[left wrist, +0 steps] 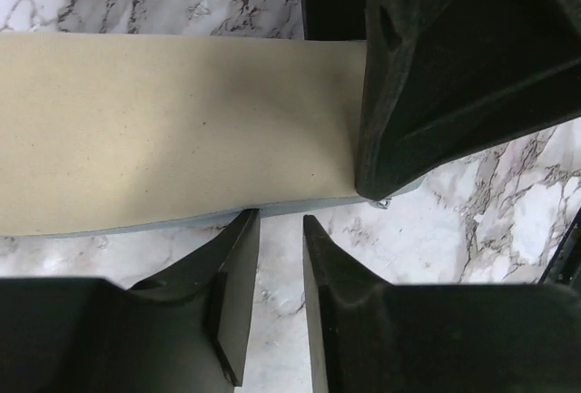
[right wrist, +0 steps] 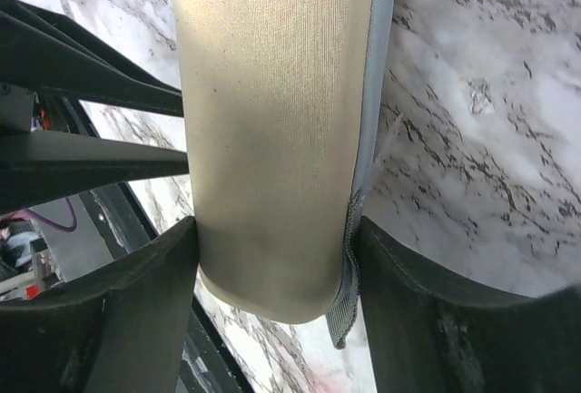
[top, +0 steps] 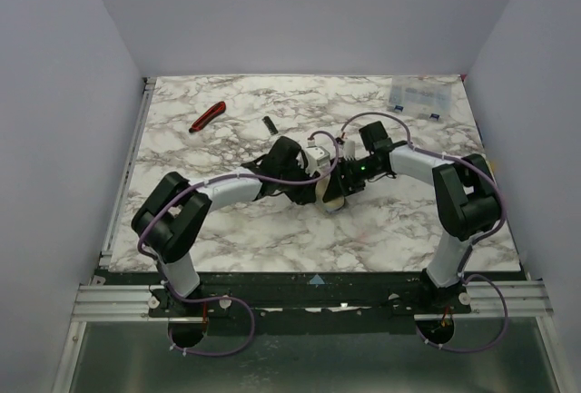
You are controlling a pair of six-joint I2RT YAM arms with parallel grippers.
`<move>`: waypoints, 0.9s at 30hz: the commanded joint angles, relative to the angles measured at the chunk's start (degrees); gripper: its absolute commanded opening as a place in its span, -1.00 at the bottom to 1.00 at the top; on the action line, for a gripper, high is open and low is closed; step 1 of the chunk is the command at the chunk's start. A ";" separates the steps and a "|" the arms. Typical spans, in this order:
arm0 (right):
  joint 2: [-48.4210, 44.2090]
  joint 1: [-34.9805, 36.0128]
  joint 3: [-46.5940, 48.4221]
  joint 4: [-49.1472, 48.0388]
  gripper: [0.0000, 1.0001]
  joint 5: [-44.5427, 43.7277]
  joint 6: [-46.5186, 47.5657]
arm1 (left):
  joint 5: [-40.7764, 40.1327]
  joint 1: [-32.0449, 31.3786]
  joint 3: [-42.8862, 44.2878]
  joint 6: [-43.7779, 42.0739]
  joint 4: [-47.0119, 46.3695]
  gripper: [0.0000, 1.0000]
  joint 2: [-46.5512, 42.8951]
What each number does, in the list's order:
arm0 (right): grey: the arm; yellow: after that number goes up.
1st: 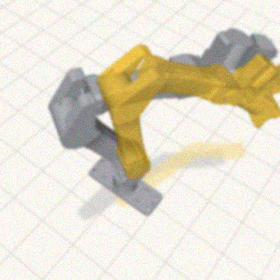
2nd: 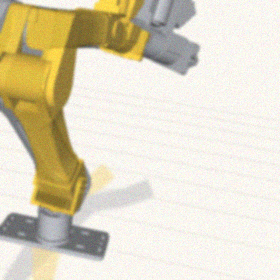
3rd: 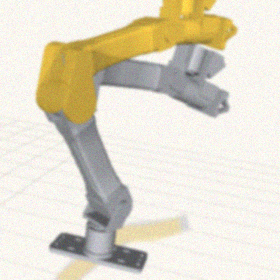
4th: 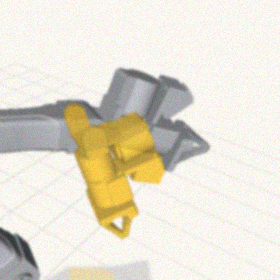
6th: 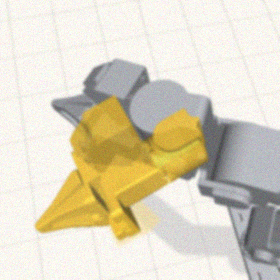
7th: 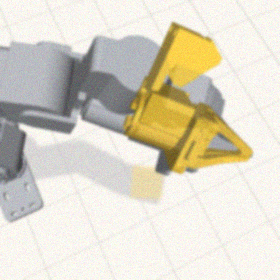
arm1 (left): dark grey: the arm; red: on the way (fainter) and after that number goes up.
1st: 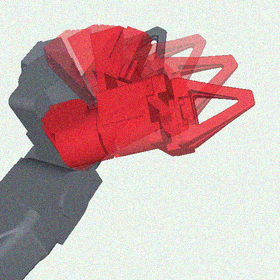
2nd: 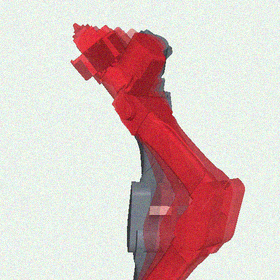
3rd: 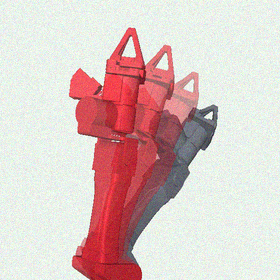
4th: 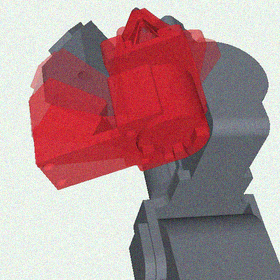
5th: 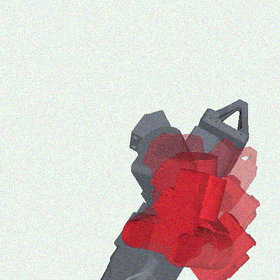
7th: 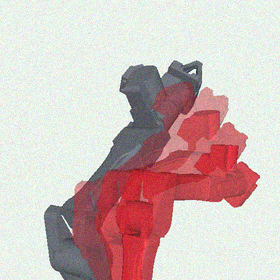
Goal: Open the umbrella
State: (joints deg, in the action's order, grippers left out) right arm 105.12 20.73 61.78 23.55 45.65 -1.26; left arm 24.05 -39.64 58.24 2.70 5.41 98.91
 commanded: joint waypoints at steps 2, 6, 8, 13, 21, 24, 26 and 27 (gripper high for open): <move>-3.41 0.26 -5.11 -1.08 -0.08 -1.40 -1.06 | 0.87 -0.62 -9.00 0.53 -11.41 -0.34 -6.23; -3.63 0.26 -8.07 -4.33 -0.14 -1.94 -3.79 | 0.63 -1.64 -18.34 -2.40 -16.48 -0.22 -13.18; -3.78 0.25 -8.65 -5.08 -0.14 -2.37 -4.43 | -1.00 -3.31 -22.35 -4.34 -20.51 -0.11 -15.79; -3.66 0.27 -9.28 -5.67 -0.18 -3.29 -6.23 | -7.37 -8.54 -25.31 -3.25 -25.44 0.07 -15.74; -3.84 0.19 -10.85 -6.41 -0.36 -5.47 -8.73 | -13.28 -13.44 -23.74 1.49 -30.84 0.07 -11.06; -3.88 0.26 -11.02 -6.41 -0.36 -5.65 -9.13 | -15.22 -14.32 -22.35 1.82 -30.79 0.06 -9.23; -3.77 0.23 -10.98 -6.41 -0.36 -5.82 -9.36 | -16.73 -14.66 -21.27 2.41 -30.53 0.04 -8.11; -3.69 0.25 -10.97 -6.40 -0.36 -5.92 -9.49 | -17.46 -14.68 -20.80 2.89 -30.57 0.03 -7.59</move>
State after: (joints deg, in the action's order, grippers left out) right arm 100.82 20.62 52.73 15.88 45.23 -9.96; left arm 11.49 -53.58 34.61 3.36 -22.41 89.21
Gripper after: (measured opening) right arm 0.579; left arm 0.527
